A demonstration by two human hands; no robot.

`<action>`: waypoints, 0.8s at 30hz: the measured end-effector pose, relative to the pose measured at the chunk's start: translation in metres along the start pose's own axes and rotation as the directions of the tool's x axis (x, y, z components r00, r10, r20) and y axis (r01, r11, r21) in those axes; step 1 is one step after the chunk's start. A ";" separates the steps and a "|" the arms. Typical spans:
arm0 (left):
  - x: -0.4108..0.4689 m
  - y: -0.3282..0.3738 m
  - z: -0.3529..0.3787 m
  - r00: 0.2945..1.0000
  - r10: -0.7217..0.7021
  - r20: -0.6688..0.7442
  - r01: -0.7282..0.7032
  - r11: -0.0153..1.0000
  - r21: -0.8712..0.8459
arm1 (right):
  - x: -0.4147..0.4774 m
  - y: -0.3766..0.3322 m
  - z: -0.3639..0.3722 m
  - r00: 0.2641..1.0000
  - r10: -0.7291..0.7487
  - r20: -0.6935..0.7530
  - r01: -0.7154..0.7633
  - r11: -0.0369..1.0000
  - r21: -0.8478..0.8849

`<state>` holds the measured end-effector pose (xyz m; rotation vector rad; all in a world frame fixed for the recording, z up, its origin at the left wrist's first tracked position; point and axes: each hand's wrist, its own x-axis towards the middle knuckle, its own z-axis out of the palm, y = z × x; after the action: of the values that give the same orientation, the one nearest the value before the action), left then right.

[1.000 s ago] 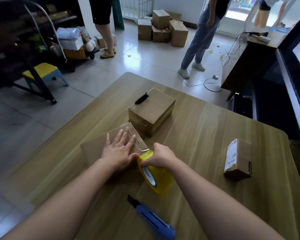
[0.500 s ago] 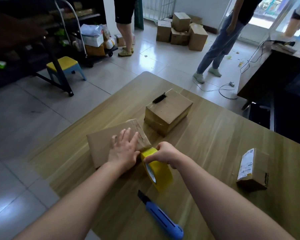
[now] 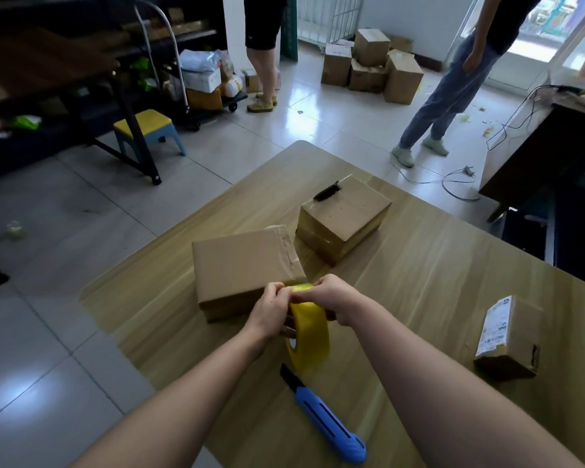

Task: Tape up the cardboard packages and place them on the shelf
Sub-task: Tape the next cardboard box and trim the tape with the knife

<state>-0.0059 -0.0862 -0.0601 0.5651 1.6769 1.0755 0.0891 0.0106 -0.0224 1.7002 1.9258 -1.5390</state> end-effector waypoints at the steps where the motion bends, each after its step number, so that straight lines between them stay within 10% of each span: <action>1: 0.002 -0.001 0.000 1.000 -0.026 0.004 0.026 0.999 -0.022 | 0.001 0.001 0.000 1.000 0.011 0.008 -0.011 1.000 0.018; 24: 0.016 -0.014 -0.003 0.986 -0.154 0.069 0.157 0.987 -0.034 | 0.030 -0.014 0.010 0.899 -0.301 -0.318 0.196 0.926 -0.322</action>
<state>-0.0129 -0.0818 -0.0795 0.4328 1.6107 0.9644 0.0625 0.0254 -0.0393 1.7555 2.4952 -0.9878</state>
